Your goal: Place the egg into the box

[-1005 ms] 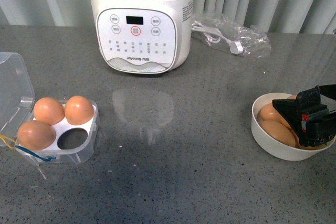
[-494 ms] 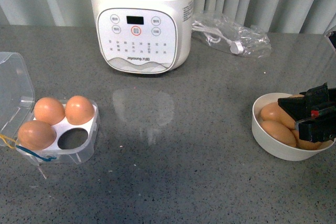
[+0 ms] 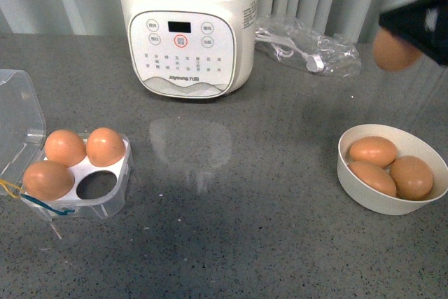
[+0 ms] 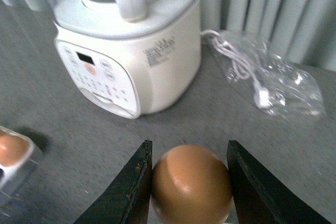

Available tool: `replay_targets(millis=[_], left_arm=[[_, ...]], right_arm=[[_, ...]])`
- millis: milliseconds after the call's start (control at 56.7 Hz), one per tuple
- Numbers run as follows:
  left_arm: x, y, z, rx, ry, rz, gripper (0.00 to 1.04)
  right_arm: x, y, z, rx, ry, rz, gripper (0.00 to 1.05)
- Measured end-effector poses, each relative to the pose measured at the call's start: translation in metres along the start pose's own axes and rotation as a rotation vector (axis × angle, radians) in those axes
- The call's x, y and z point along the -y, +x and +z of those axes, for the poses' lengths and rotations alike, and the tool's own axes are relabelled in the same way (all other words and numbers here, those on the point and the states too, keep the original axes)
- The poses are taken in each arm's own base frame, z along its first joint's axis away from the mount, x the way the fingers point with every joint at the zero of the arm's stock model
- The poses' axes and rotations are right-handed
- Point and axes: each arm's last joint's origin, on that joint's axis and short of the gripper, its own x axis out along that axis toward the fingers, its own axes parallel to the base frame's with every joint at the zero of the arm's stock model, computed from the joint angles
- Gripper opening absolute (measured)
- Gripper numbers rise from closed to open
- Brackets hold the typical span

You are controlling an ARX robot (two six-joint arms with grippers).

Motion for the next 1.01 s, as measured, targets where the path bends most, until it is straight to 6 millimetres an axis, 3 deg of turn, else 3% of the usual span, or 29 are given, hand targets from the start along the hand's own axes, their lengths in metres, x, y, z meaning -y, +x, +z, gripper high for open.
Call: replay_targets(millis=[194,406,617,793,1005], left_arm=[[0.0,0.0,0.0,0.0,0.0,0.0,0.98],[0.0,0.0,0.0,0.0,0.0,0.0,0.98],[0.0,0.0,0.0,0.0,0.0,0.0,0.98],[0.0,0.0,0.0,0.0,0.0,0.0,0.98],[0.0,0.0,0.0,0.0,0.0,0.0,0.98]], right_arm=[[-0.043,0.054,0.013,-0.033,-0.027,0.228,0.37],[-0.089,0.094,0.016,-0.085,-0.023,0.514,0.36],[-0.112,0.119,-0.001,-0.172,0.017,0.615,0.36],[-0.124,0.129,-0.02,-0.243,0.022,0.706,0.36],[-0.134,0.141,-0.027,-0.282,0.023,0.772,0.36]])
